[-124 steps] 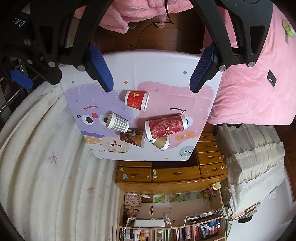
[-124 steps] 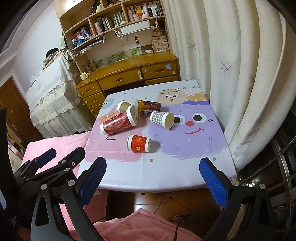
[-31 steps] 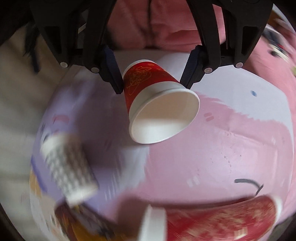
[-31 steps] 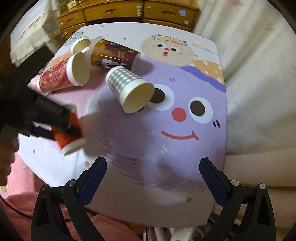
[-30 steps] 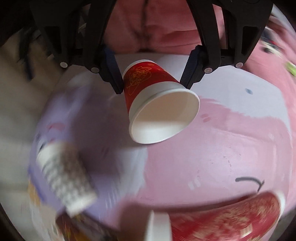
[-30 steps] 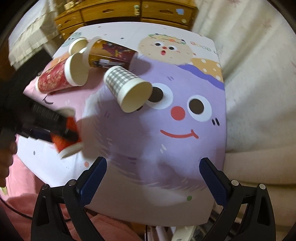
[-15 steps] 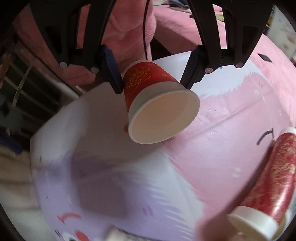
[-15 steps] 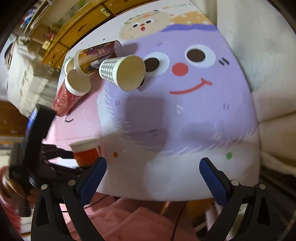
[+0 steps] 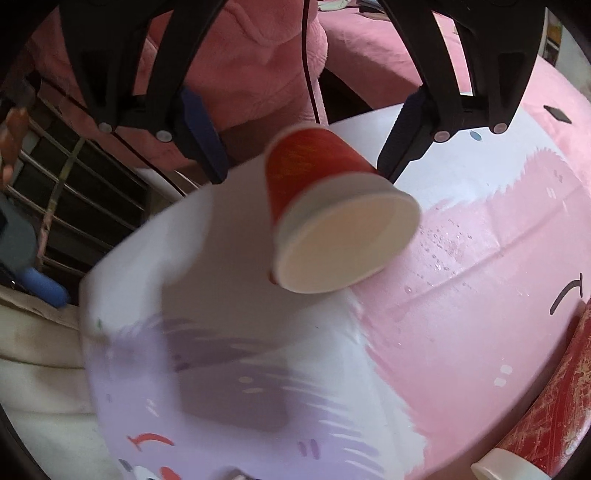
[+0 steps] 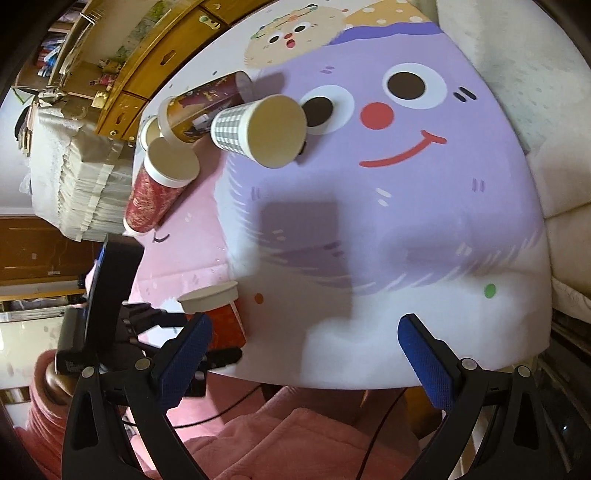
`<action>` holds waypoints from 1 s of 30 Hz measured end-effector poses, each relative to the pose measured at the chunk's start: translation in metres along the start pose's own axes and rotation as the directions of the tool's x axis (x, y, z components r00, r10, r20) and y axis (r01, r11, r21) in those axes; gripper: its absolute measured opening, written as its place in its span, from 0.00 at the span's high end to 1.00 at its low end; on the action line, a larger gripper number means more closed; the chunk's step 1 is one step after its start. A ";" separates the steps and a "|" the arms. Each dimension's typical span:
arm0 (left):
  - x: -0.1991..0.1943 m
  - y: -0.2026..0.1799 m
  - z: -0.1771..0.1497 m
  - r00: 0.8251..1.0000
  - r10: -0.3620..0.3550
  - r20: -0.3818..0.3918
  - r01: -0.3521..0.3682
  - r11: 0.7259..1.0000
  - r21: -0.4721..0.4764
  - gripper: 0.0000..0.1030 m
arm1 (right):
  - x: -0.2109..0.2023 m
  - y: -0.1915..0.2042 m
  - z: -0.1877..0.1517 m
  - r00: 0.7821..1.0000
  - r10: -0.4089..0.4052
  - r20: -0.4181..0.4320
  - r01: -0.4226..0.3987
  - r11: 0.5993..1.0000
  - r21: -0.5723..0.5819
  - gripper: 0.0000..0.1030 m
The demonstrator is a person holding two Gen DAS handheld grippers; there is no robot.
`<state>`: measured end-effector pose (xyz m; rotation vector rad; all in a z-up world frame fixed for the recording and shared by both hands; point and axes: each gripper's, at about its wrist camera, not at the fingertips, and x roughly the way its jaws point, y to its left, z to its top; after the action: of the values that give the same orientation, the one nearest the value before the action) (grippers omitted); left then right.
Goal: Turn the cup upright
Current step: 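Lift the small red cup with the left tool and rotate it upright, then grasp the upright red cup with the right tool while the left tool releases it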
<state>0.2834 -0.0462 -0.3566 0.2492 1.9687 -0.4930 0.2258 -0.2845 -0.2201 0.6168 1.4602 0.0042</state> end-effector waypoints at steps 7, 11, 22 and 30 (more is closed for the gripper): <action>-0.022 0.025 -0.050 0.999 0.025 0.038 -0.026 0.999 0.033 0.21 | 0.034 0.026 0.020 0.982 0.122 -0.145 -0.125 0.992 -0.016 0.01; -0.035 0.042 -0.087 0.994 0.070 0.087 -0.074 0.996 0.047 0.21 | 0.057 0.046 0.024 0.964 0.154 -0.215 -0.164 0.986 -0.026 0.01; -0.065 0.152 -0.188 0.975 0.059 0.216 -0.023 0.986 -0.168 0.21 | 0.122 0.093 0.013 0.944 0.146 -0.296 -0.170 0.984 -0.055 0.01; -0.062 0.229 -0.253 0.961 0.049 0.272 0.071 0.908 -0.414 0.21 | 0.156 0.117 0.001 0.947 0.135 -0.292 -0.168 0.982 -0.090 0.04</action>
<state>0.1921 0.2738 -0.2594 -0.1022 1.7476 -0.0905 0.2910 -0.1292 -0.3182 0.6531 1.6737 0.3071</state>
